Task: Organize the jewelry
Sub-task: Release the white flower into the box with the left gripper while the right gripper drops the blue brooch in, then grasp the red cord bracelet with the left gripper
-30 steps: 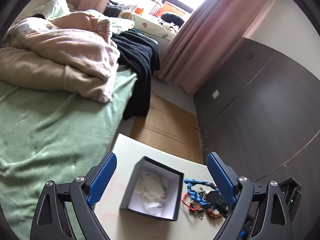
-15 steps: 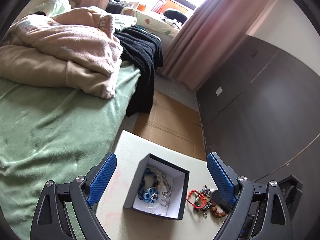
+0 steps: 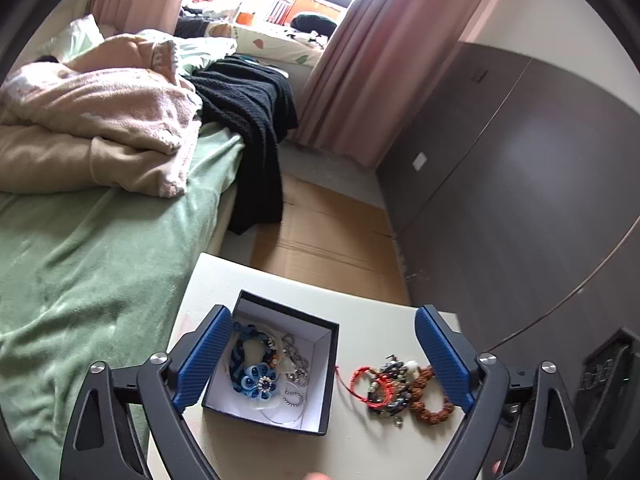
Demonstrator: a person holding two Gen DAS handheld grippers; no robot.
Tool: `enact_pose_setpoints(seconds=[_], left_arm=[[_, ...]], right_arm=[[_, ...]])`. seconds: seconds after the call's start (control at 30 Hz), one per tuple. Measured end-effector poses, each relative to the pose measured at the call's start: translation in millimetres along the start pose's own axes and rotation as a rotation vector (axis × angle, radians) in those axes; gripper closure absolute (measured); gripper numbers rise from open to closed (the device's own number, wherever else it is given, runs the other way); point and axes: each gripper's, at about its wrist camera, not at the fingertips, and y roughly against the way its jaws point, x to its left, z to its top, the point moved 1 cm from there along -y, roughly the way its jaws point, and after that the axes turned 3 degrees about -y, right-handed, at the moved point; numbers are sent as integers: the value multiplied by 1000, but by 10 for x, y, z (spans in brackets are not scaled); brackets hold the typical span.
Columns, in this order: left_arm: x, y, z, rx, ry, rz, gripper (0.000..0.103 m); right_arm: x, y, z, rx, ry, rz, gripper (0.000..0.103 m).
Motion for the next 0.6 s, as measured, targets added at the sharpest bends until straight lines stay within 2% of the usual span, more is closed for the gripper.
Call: enact_pose_setpoints(seconds=[0.07, 0.17, 0.6], left_arm=[[-80, -9, -27, -11, -17, 8, 4], [-208, -50, -74, -1, -33, -8, 3], [-802, -319, -380, 66, -181, -48, 2]], right_arm=[[-93, 58, 35, -15, -13, -34, 8], [-252, 148, 78, -22, -49, -37, 0], [-905, 533, 234, -65, -156, -127, 0]])
